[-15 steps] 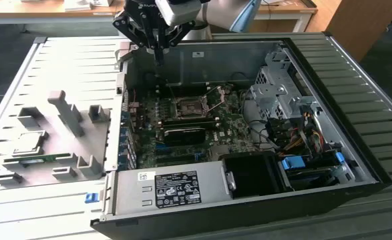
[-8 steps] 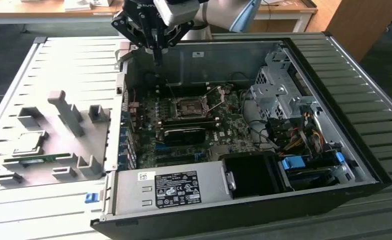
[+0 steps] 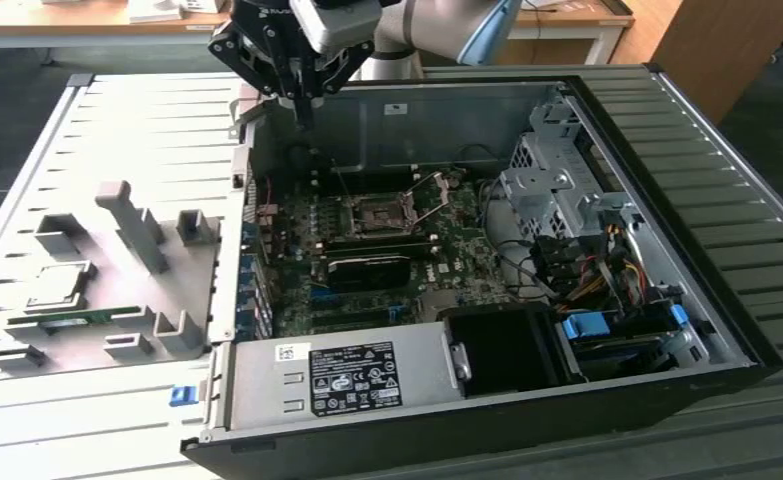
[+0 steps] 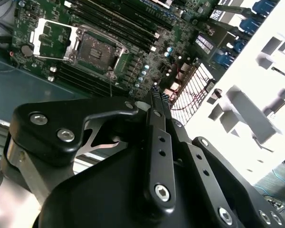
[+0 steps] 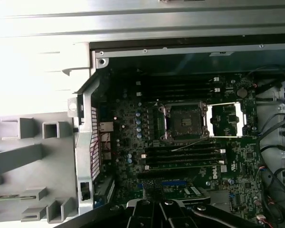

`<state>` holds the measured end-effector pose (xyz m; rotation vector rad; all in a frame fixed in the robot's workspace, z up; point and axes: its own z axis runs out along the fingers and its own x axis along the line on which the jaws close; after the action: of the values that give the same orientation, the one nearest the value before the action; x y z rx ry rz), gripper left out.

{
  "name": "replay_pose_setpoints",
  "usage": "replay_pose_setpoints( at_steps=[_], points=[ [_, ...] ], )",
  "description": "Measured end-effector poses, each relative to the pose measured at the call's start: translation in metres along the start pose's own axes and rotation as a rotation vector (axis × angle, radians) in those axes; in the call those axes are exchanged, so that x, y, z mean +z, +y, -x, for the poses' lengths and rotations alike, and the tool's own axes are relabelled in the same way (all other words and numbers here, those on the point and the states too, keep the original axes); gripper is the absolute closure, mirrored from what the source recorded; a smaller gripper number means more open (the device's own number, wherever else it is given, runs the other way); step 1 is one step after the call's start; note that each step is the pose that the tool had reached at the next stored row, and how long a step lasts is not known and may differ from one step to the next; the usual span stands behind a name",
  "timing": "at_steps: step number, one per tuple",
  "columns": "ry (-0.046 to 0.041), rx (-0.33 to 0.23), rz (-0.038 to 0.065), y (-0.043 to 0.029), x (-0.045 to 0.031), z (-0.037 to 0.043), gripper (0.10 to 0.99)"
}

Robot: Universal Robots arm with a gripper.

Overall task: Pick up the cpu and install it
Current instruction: 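Reach for the cpu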

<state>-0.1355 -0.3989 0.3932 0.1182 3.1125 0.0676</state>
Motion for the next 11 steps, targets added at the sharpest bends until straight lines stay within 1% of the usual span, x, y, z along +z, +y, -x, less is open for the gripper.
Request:
replay_pose_setpoints(
  at_steps=[11],
  points=[
    [0.0, 0.0, 0.0, -0.0009, 0.0005, -0.0111, 0.98]
  ],
)
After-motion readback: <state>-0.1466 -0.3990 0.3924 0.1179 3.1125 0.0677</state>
